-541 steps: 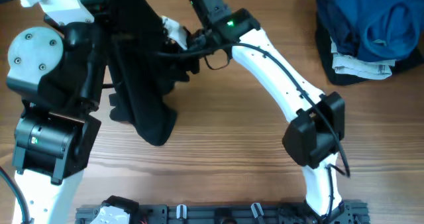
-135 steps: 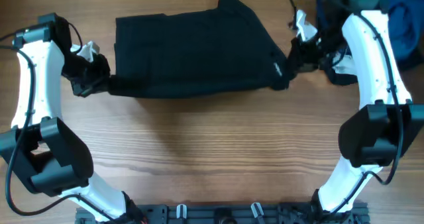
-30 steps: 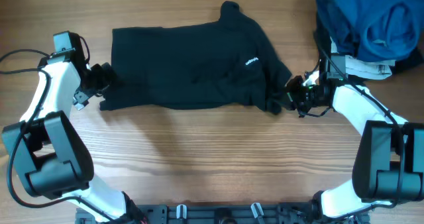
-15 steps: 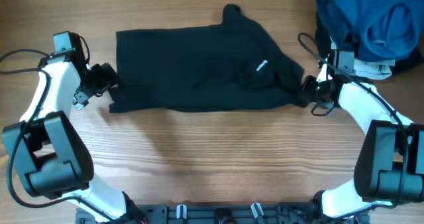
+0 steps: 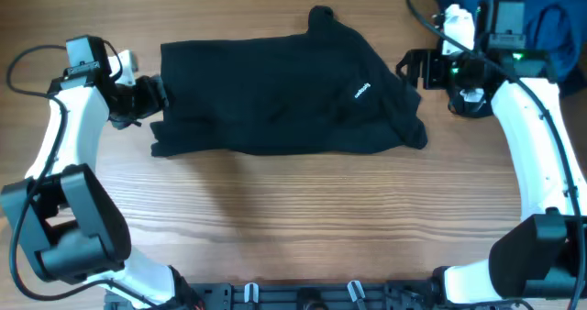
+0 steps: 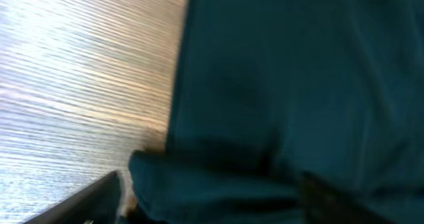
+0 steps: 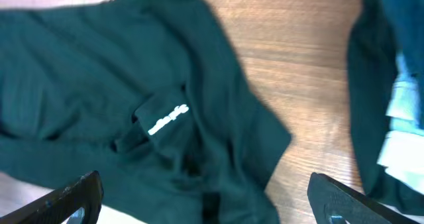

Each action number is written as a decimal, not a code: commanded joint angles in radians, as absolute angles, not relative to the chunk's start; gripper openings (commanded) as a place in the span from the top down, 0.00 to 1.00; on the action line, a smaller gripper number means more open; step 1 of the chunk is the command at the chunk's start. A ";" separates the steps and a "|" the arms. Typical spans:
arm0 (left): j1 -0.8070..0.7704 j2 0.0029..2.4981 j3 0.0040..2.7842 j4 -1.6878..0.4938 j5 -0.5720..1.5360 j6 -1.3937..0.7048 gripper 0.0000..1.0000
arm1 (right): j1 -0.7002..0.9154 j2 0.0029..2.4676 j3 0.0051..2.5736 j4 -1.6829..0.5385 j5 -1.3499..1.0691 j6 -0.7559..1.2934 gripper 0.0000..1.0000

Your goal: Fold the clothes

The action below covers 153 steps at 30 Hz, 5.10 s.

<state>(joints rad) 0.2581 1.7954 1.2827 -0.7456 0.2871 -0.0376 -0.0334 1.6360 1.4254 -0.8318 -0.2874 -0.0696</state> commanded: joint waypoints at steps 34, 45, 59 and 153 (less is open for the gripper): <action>0.246 1.947 1.275 -0.950 0.036 0.097 0.79 | -0.016 1.665 1.401 -0.821 -0.304 -0.109 0.01; 0.247 1.962 1.275 -0.936 0.243 0.105 0.57 | -0.016 1.665 1.401 -0.817 -0.304 -0.110 0.00; 0.246 1.981 1.275 -0.886 0.166 0.127 0.41 | -0.016 1.665 1.401 -0.820 -0.305 -0.109 0.00; 0.059 1.970 1.401 -0.696 0.054 0.066 0.96 | 0.078 1.973 1.519 -0.833 -0.439 -0.026 0.42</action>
<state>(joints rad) 0.0544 1.9602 1.3876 -0.6975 0.0597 0.0696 0.0513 1.9644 1.5299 -0.8120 -0.3035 0.0208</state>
